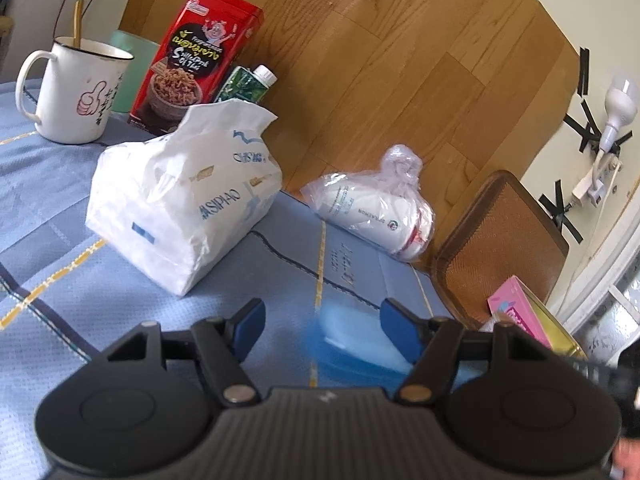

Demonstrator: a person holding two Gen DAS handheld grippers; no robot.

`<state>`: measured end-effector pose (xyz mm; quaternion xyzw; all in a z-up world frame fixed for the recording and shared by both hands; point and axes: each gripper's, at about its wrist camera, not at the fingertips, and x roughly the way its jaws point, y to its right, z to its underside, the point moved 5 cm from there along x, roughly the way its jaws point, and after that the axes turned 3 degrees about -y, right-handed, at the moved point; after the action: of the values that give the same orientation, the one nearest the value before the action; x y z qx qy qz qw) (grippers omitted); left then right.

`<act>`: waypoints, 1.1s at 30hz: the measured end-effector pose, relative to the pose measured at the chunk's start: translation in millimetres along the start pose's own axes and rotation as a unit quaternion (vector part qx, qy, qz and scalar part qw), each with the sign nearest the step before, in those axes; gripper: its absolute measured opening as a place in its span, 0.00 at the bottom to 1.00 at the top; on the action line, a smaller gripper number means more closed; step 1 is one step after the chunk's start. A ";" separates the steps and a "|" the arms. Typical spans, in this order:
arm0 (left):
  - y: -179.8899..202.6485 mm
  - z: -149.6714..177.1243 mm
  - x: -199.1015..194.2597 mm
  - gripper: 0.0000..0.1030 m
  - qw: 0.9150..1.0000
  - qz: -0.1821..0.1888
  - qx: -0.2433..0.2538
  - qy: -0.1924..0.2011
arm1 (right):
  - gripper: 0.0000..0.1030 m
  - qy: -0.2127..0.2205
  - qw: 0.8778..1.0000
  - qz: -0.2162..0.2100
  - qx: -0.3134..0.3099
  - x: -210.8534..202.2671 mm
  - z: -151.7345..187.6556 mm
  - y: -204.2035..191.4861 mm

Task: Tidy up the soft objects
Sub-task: 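Reach the right gripper to the blue glasses case and grasp it, then pass the blue glasses case from the right gripper into the left gripper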

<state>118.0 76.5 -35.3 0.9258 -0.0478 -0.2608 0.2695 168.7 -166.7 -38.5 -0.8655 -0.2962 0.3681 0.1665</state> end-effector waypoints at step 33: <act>6.1 4.9 8.2 0.56 0.999 0.027 0.013 -0.038 | 0.56 -0.053 0.958 0.020 -0.282 39.8 66.6 -96.3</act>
<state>122.9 67.1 -39.4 0.9171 -0.0860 -0.2875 0.2625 104.2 -62.7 -56.0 -0.8623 -0.3788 0.3183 -0.1077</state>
